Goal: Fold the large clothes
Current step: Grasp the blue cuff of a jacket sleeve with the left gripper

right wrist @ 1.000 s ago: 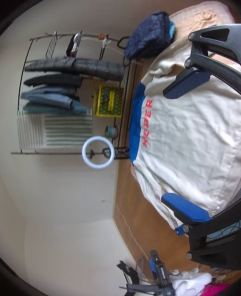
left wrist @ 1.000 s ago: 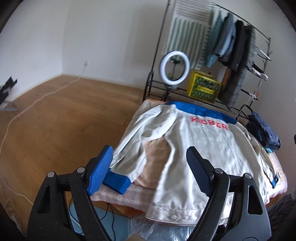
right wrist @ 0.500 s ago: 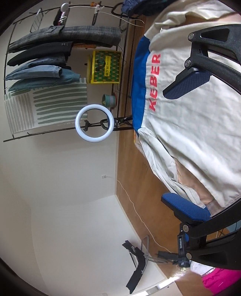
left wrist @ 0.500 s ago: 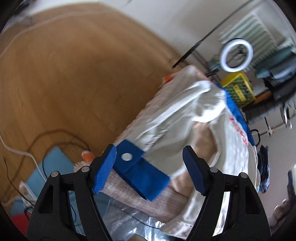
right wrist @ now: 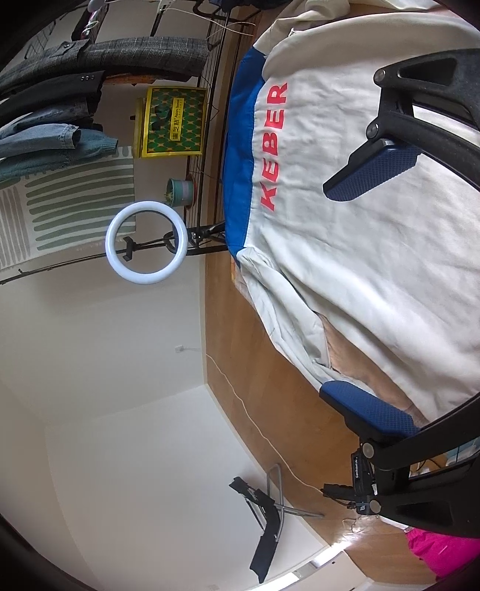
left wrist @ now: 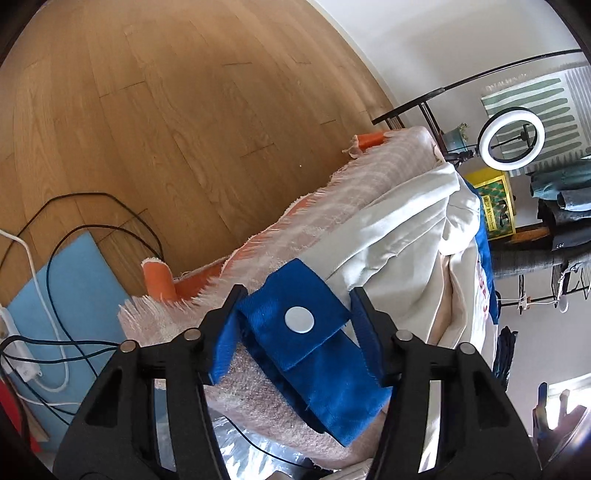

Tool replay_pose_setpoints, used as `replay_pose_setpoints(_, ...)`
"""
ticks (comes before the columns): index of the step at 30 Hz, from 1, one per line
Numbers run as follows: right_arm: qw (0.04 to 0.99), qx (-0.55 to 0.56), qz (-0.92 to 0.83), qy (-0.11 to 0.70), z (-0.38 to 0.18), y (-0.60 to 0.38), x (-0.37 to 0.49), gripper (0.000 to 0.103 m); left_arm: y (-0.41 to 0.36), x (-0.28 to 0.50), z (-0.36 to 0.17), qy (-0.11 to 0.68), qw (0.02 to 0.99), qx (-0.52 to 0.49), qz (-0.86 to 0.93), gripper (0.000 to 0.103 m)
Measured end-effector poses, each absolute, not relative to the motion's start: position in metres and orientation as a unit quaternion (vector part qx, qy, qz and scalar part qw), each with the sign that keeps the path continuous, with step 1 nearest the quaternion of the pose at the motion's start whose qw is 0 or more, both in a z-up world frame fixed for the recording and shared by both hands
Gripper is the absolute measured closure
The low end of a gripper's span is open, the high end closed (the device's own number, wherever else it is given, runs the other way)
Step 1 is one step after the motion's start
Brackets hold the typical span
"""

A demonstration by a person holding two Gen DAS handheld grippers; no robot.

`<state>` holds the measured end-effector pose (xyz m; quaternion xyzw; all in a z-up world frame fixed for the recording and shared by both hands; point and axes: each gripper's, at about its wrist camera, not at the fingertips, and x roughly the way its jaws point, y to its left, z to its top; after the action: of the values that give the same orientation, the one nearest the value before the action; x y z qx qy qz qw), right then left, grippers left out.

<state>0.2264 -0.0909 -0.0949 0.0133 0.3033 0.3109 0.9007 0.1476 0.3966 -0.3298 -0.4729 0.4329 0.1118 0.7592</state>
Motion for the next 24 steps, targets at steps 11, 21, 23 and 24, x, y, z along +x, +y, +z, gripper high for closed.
replay_pose_setpoints(11, 0.898, 0.003, 0.31, 0.312, -0.098, -0.094, 0.225, 0.003, 0.385, 0.149, -0.279, 0.393, 0.812, -0.415, 0.12, 0.094)
replay_pose_setpoints(21, 0.858, 0.023, 0.319, 0.401, -0.127, -0.098, 0.244, 0.025, 0.338, 0.144, -0.139, 0.303, 0.914, -0.248, 0.104, 0.096)
replay_pose_setpoints(23, 0.845, 0.034, 0.318, 0.429, -0.137, -0.099, 0.25, 0.037, 0.311, 0.14, -0.114, 0.289, 0.934, -0.194, 0.083, 0.096)
replay_pose_setpoints(24, 0.84, 0.039, 0.317, 0.438, -0.141, -0.099, 0.251, 0.042, 0.3, 0.138, -0.107, 0.285, 0.94, -0.176, 0.072, 0.096)
